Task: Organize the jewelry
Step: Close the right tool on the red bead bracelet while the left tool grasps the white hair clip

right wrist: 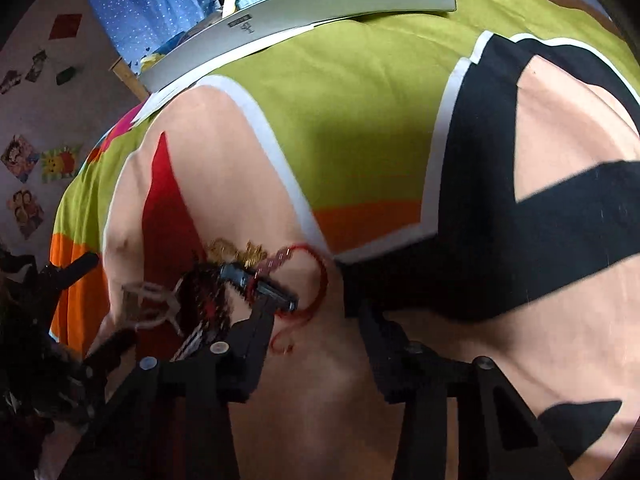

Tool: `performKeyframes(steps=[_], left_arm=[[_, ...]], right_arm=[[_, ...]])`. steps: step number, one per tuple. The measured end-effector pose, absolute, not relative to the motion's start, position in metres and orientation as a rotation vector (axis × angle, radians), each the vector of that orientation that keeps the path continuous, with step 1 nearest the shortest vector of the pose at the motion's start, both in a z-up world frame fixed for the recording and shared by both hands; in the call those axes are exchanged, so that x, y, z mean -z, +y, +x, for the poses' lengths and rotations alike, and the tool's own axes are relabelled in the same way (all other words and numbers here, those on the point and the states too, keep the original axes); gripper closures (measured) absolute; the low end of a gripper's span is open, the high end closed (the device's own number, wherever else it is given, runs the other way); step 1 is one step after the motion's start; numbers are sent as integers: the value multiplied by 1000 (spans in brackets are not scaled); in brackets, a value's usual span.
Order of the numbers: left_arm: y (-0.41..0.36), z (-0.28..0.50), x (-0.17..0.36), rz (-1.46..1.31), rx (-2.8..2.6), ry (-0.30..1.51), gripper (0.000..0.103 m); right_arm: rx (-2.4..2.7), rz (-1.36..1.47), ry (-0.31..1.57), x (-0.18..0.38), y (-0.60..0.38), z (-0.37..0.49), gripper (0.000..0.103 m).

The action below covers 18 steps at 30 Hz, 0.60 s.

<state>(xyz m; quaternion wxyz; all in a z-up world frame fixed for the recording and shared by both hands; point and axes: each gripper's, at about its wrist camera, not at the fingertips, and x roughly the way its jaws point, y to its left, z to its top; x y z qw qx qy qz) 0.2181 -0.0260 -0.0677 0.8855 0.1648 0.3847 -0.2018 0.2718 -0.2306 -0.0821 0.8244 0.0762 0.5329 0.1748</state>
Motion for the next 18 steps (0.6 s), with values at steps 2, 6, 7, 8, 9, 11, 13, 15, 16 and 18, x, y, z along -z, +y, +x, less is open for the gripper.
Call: performKeyframes(steps=[2,6,7,8,9,11,13,15,16,18], left_arm=[[-28,221,71,347,458,796,5],[-27,228,77,332,500,809,9],[-27,229,78,321,507,818,11],[-25,232,78,297,520,831,15],[-25,233,78,287,523,840,21],[-26,236,79,291,509,865,37],[-27,238,83,291,496,899,50],[-27,239,85,269,506,924,60],[-27,239,86,259,507,934,60],[-27,239,85,236,500,938,60]], right_arm=[[-368,175,1132,83,-231,276,64],[-366,151,1140,87,-227,277,64],[-365,146,1141,88,-226,276,64],[-364,143,1141,88,-226,276,64],[-363,141,1141,89,-225,276,64],[-358,130,1137,89,-225,276,68],[-353,119,1133,90,-224,275,71],[-354,110,1134,91,-222,275,75],[-356,105,1135,92,-216,276,78],[-359,100,1139,93,-214,276,81]])
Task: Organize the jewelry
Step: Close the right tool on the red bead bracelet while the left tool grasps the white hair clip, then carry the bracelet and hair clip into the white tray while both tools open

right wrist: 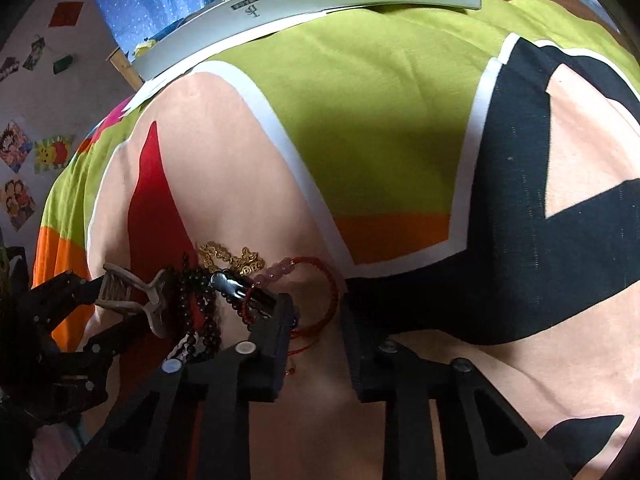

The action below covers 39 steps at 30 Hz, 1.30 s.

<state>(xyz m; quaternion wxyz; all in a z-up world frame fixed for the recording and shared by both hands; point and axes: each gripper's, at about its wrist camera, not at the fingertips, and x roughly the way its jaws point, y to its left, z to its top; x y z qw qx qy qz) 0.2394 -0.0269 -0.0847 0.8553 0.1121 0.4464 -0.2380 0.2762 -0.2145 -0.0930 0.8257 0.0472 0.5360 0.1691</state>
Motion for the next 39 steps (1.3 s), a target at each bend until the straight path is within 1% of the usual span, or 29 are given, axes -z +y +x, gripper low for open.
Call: performKeyframes(steps=[6,7,8,10,12,13,14,27,35,39], left_arm=[[-15,247,80,82,476,980,62],[-12,248,79,60,469,982,62],[-10,248,77,40,459,980,63],[-5,248,72,3,436,969,63],[-1,247,68,-18,426,959,69],[0,246,66,-31,426,954,76],[1,246,63,-38,416,949,79],[2,244,66,-41,385,947,80],[6,235,57,-35,294,869,80],[10,231,50,-59,263,836,80]], right_arm=[[-371,147,1149,95,-219,277,82],[-368,156,1150,94,-221,277,89],[-370,166,1154,95,-224,277,93],[-379,191,1161,96,-225,277,95],[-382,187,1159,95,-227,275,96],[-383,183,1153,94,-228,274,97],[-386,180,1145,92,-228,274,97],[-433,86,1006,67,-210,261,98],[-443,41,896,48,-200,259,98],[-475,29,808,34,-194,257,98]])
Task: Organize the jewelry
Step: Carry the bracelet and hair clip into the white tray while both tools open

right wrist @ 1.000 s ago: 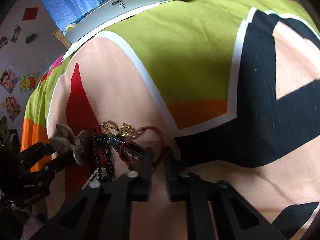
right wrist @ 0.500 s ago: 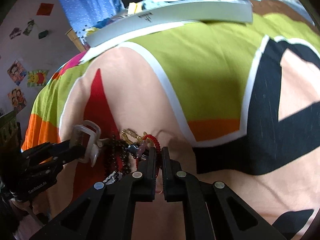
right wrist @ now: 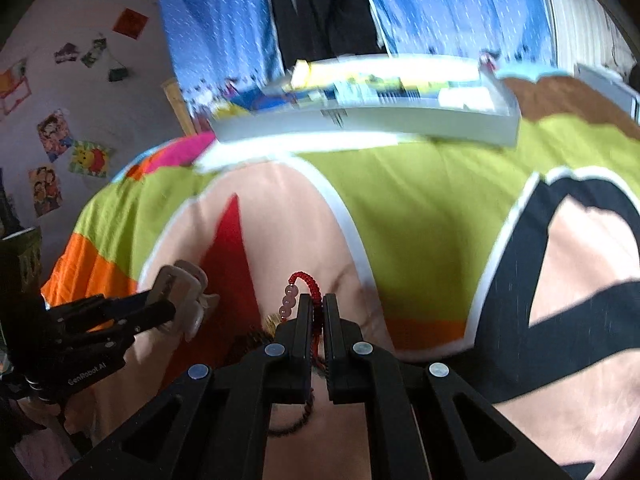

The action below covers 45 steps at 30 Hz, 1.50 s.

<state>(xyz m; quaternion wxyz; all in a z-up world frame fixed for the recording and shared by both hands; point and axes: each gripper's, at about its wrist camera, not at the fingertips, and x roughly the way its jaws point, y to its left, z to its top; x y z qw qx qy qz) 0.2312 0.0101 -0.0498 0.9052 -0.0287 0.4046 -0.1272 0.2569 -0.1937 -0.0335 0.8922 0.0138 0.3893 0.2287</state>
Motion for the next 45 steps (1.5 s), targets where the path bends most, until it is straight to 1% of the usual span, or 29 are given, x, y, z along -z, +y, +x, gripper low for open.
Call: performKeyframes(steps=[4,10,14,19,23,28,35,43,44,45], left_arm=[[11,232,32,-104,239,799,80],[4,253,-9,-171,216,725,80],[-9,288,-41,-195,196,666,80],[-24,341,-68,-187,171,634,80],[-31,385,-68,-198,146,658,80],[-41,417,-47,-200,130,739,80],[-47,427,-21,-194,117,786,81],[-38,434,-22,-234,111,812,80],[-38,433,-23,-227,114,808,79],[-40,432,-24,-221,114,805,75]], right_arm=[[-510,40,674,10,-195,259,98],[-496,129,471,-30,-209,280,98],[-434,198,406,-41,-229,306,98],[-349,295,363,-43,-258,343,98],[-305,338,349,-39,-281,361,98],[-270,404,389,-31,-297,377,98],[-250,370,487,-12,-288,389,98],[-241,333,551,-2,-276,394,95],[-239,330,553,-3,-275,395,95],[-236,326,555,-4,-275,395,95]])
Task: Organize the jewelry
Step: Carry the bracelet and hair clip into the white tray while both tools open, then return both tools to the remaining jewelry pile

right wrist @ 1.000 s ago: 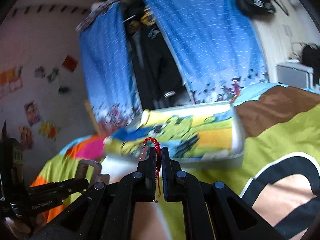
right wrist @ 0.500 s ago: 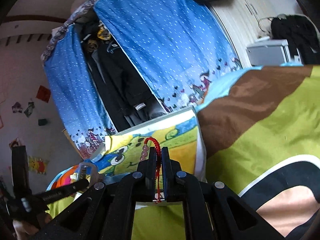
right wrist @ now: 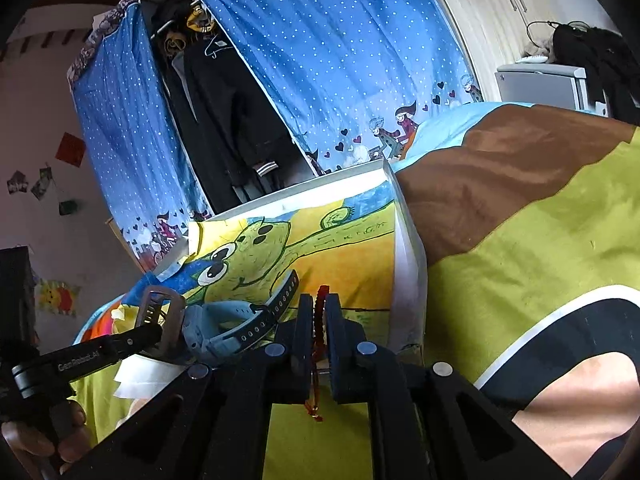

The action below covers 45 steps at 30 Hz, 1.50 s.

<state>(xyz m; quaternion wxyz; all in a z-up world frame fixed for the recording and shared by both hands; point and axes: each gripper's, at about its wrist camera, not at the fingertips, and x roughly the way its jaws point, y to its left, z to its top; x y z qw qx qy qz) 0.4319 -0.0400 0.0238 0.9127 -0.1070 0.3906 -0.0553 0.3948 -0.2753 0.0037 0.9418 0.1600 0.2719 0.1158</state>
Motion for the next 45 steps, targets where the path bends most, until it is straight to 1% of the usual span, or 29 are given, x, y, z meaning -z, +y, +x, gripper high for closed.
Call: performKeyframes(steps=[1,3,4,5,9,10,11,12,13,14,15,16,17,19,21,24,28,32,37,45], left_arm=[[-42,430,-25,-211,116,799,70],[-44,424,-28,-202,122,778,50],[-46,423,-30,-200,121,773,48],[-46,420,-32,-199,121,768,46],[-44,409,-41,-198,103,780,45],[-43,405,-44,-195,98,775,44],[-42,400,-48,-195,94,766,37],[-39,394,-52,-198,88,752,27],[-37,387,-56,-202,81,734,23],[-34,376,-62,-203,75,711,16],[-33,368,-67,-200,68,694,13],[-30,356,-73,-191,59,670,12],[-29,345,-78,-183,55,653,11],[-27,327,-86,-174,52,625,8],[-26,304,-95,-161,47,591,5],[-26,267,-109,-136,40,536,5],[-24,226,-119,-133,28,483,2],[-22,181,-122,-125,21,453,2],[-18,143,-119,-112,25,438,2],[-5,93,-96,-85,35,464,2]], right_arm=[[-233,324,555,-5,-276,394,94],[-232,319,553,-8,-276,393,83],[-230,310,550,-9,-275,392,74],[-228,299,545,-11,-274,390,70],[-225,267,537,-18,-272,379,69],[-225,264,534,-21,-272,375,61],[-225,261,526,-25,-272,370,53],[-227,258,515,-29,-272,364,50],[-230,253,504,-33,-271,358,43],[-231,248,495,-38,-271,352,32],[-234,247,485,-43,-270,344,27],[-241,252,473,-47,-270,336,17],[-250,258,463,-50,-269,329,12],[-283,260,444,-59,-267,312,7],[-308,235,428,-66,-262,297,5],[-329,202,394,-74,-256,269,0],[-357,210,354,-84,-257,229,0],[-370,218,319,-92,-261,194,0],[-380,198,318,-89,-259,151,0],[-347,163,400,-68,-251,108,0]])
